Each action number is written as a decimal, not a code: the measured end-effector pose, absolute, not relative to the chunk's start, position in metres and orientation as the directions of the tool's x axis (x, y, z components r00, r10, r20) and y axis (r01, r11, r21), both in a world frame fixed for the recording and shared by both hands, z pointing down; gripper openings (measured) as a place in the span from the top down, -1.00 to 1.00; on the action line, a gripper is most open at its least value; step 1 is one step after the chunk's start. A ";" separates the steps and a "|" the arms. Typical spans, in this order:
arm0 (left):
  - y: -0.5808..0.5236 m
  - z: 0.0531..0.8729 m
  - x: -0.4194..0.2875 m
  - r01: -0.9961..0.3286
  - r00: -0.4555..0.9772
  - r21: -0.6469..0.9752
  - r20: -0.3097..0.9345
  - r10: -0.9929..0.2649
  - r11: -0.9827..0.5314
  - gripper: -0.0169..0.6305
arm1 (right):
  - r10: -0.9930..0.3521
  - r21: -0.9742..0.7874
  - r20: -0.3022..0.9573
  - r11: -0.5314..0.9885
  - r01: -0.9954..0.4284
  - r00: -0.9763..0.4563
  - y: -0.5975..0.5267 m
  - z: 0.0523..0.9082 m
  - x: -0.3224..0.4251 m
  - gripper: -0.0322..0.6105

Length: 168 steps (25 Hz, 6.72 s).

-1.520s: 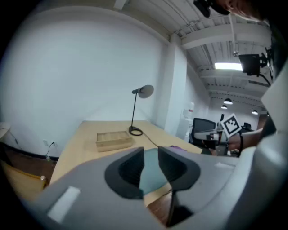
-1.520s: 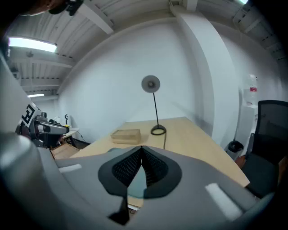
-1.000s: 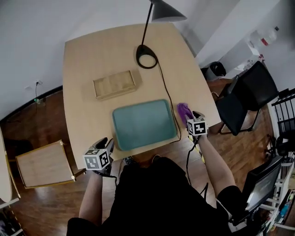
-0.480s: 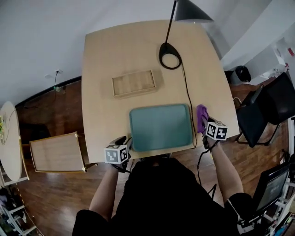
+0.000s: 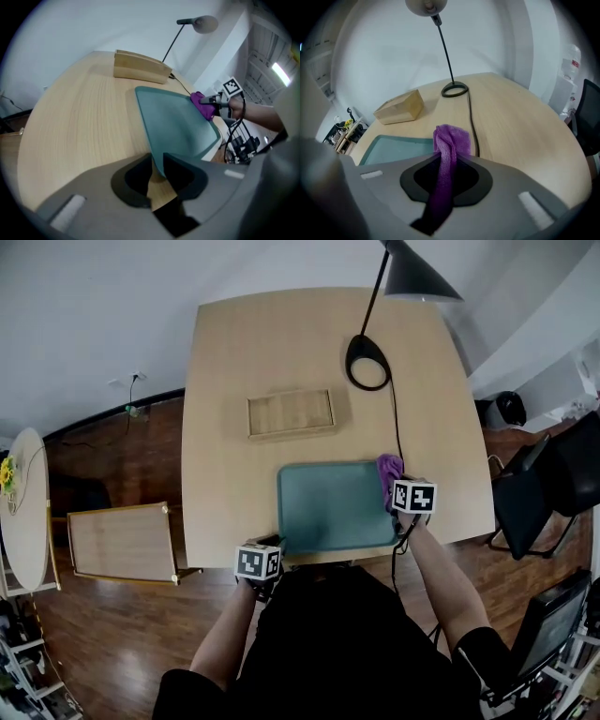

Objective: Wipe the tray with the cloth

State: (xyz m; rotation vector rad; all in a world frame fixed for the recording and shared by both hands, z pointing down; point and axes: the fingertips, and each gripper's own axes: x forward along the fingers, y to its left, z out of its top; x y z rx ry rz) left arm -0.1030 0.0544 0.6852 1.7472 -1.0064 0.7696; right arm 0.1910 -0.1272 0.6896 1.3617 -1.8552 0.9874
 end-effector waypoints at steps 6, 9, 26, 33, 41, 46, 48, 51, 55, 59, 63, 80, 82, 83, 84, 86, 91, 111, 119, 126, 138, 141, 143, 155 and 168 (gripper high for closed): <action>0.046 0.689 -0.105 -0.892 0.452 0.409 0.833 -0.319 -0.194 0.74 | -0.471 -0.144 0.847 0.244 -0.959 -0.247 -0.155 0.691 0.162 0.76; 0.047 0.690 -0.103 -0.891 0.453 0.407 0.836 -0.312 -0.203 0.74 | -0.449 -0.157 0.847 0.302 -0.940 -0.286 -0.150 0.690 0.128 0.75; 0.046 0.686 -0.101 -0.863 0.496 0.439 0.830 -0.255 -0.250 0.71 | -0.186 -0.360 0.829 0.543 -0.758 -0.527 -0.090 0.686 -0.111 0.75; 0.047 0.690 -0.098 -0.842 0.531 0.476 0.815 -0.234 -0.255 0.71 | -0.169 -0.369 0.831 0.547 -0.751 -0.531 -0.083 0.691 -0.117 0.75; 0.046 0.695 -0.102 -0.847 0.524 0.473 0.819 -0.235 -0.242 0.71 | -0.334 -0.240 0.839 0.479 -0.844 -0.429 -0.102 0.685 0.005 0.75; 0.047 0.695 -0.101 -0.856 0.510 0.460 0.825 -0.243 -0.236 0.71 | -0.418 -0.184 0.846 0.354 -0.917 -0.331 -0.106 0.689 0.115 0.75; 0.046 0.695 -0.102 -0.859 0.505 0.455 0.827 -0.245 -0.236 0.71 | -0.435 -0.170 0.853 0.287 -0.943 -0.286 -0.106 0.692 0.154 0.75; 0.046 0.695 -0.102 -0.862 0.501 0.451 0.830 -0.246 -0.232 0.71 | -0.454 -0.164 0.854 0.232 -0.959 -0.255 -0.109 0.692 0.186 0.75; 0.046 0.695 -0.101 -0.864 0.496 0.445 0.833 -0.247 -0.233 0.71 | -0.473 -0.153 0.850 0.201 -0.968 -0.233 -0.111 0.690 0.191 0.75; 0.045 0.695 -0.100 -0.864 0.497 0.446 0.831 -0.249 -0.235 0.71 | -0.454 -0.194 0.840 0.259 -0.946 -0.296 -0.107 0.689 0.151 0.75; 0.046 0.694 -0.099 -0.857 0.507 0.454 0.826 -0.247 -0.243 0.71 | -0.385 -0.227 0.842 0.382 -0.896 -0.378 -0.095 0.690 0.083 0.75; 0.047 0.689 -0.098 -0.825 0.555 0.491 0.799 -0.234 -0.280 0.70 | -0.121 -0.429 0.815 0.533 -0.730 -0.567 -0.031 0.692 -0.120 0.75; 0.046 0.689 -0.098 -0.824 0.556 0.493 0.798 -0.232 -0.279 0.70 | -0.124 -0.437 0.811 0.523 -0.732 -0.572 -0.032 0.691 -0.121 0.75; 0.046 0.689 -0.097 -0.822 0.559 0.496 0.797 -0.230 -0.279 0.70 | -0.129 -0.440 0.807 0.519 -0.732 -0.577 -0.033 0.690 -0.119 0.75; 0.045 0.689 -0.098 -0.823 0.558 0.496 0.798 -0.229 -0.277 0.70 | -0.137 -0.443 0.802 0.515 -0.733 -0.581 -0.035 0.689 -0.116 0.75; 0.045 0.690 -0.100 -0.822 0.560 0.500 0.798 -0.225 -0.272 0.70 | -0.161 -0.442 0.796 0.502 -0.743 -0.583 -0.039 0.687 -0.104 0.75; 0.047 0.693 -0.101 -0.827 0.555 0.502 0.797 -0.237 -0.252 0.70 | -0.257 -0.407 0.802 0.426 -0.808 -0.539 -0.059 0.687 -0.025 0.75; 0.043 0.697 -0.101 -0.865 0.500 0.461 0.820 -0.277 -0.196 0.72 | -0.458 -0.266 0.829 0.179 -0.947 -0.320 -0.108 0.683 0.185 0.74; 0.042 0.696 -0.095 -0.851 0.523 0.476 0.807 -0.274 -0.222 0.72 | -0.278 -0.366 0.827 0.394 -0.843 -0.488 -0.058 0.692 0.040 0.75; 0.040 0.698 -0.086 -0.838 0.542 0.487 0.794 -0.274 -0.246 0.71 | -0.110 -0.479 0.794 0.494 -0.726 -0.598 -0.023 0.695 -0.067 0.75; 0.045 0.693 -0.096 -0.821 0.567 0.510 0.782 -0.259 -0.258 0.70 | -0.126 -0.515 0.750 0.506 -0.692 -0.650 -0.019 0.679 -0.088 0.75; 0.044 0.691 -0.101 -0.820 0.568 0.511 0.780 -0.262 -0.257 0.70 | -0.215 -0.472 0.753 0.482 -0.738 -0.622 -0.031 0.670 -0.044 0.75; 0.043 0.692 -0.104 -0.825 0.562 0.508 0.783 -0.267 -0.249 0.71 | -0.278 -0.469 0.750 0.417 -0.778 -0.601 -0.044 0.669 -0.002 0.75; 0.041 0.690 -0.104 -0.845 0.532 0.486 0.810 -0.249 -0.224 0.71 | -0.479 -0.390 0.771 0.165 -0.906 -0.419 -0.087 0.658 0.198 0.75; 0.043 0.685 -0.103 -0.839 0.543 0.505 0.797 -0.262 -0.204 0.72 | -0.293 -0.513 0.743 0.326 -0.794 -0.601 -0.028 0.673 0.049 0.75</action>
